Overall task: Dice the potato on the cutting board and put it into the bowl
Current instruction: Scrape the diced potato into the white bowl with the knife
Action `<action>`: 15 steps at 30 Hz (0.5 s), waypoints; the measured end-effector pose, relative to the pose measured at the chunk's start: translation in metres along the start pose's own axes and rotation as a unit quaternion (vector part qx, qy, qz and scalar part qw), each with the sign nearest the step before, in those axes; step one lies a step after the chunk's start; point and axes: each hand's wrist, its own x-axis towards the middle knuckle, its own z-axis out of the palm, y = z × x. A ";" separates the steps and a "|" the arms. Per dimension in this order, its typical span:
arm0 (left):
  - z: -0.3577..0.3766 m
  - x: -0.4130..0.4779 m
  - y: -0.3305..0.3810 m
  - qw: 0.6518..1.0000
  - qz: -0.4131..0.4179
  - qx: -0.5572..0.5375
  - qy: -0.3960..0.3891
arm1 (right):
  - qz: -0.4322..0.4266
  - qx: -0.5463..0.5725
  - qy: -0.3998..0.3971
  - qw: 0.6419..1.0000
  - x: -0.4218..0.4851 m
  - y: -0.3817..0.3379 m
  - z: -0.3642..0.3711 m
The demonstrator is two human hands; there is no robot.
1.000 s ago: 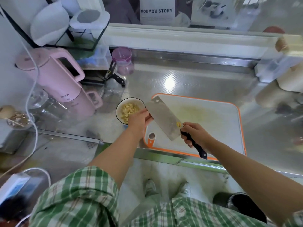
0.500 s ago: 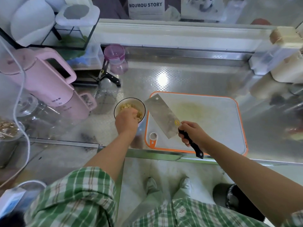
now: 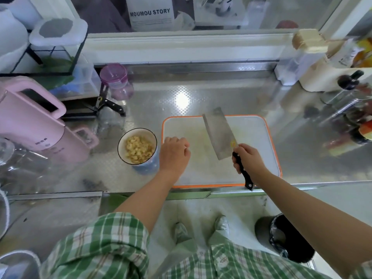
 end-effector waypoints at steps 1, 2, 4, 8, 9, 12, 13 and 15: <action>0.007 0.002 0.009 1.000 0.011 0.001 -0.027 | 0.009 0.011 0.029 0.999 0.002 0.003 -0.014; 0.014 0.004 0.019 0.998 0.020 0.001 -0.053 | 0.019 0.025 0.058 0.998 0.003 0.007 -0.029; 0.025 0.007 0.038 0.995 0.036 0.005 -0.090 | 0.034 0.040 0.110 0.992 0.008 0.017 -0.062; 0.046 0.015 0.072 0.990 0.044 0.013 -0.135 | 0.062 0.022 0.183 0.981 0.019 0.044 -0.123; 0.051 0.017 0.078 0.989 0.037 0.017 -0.141 | 0.068 0.005 0.196 0.978 0.022 0.049 -0.135; 0.062 0.023 0.093 0.988 0.020 0.029 -0.148 | 0.087 -0.051 0.223 0.970 0.037 0.065 -0.166; 0.065 0.025 0.096 0.989 0.015 0.030 -0.147 | 0.092 -0.070 0.222 0.968 0.043 0.071 -0.174; 0.069 0.027 0.100 0.989 0.005 0.036 -0.147 | 0.097 -0.107 0.216 0.966 0.053 0.076 -0.183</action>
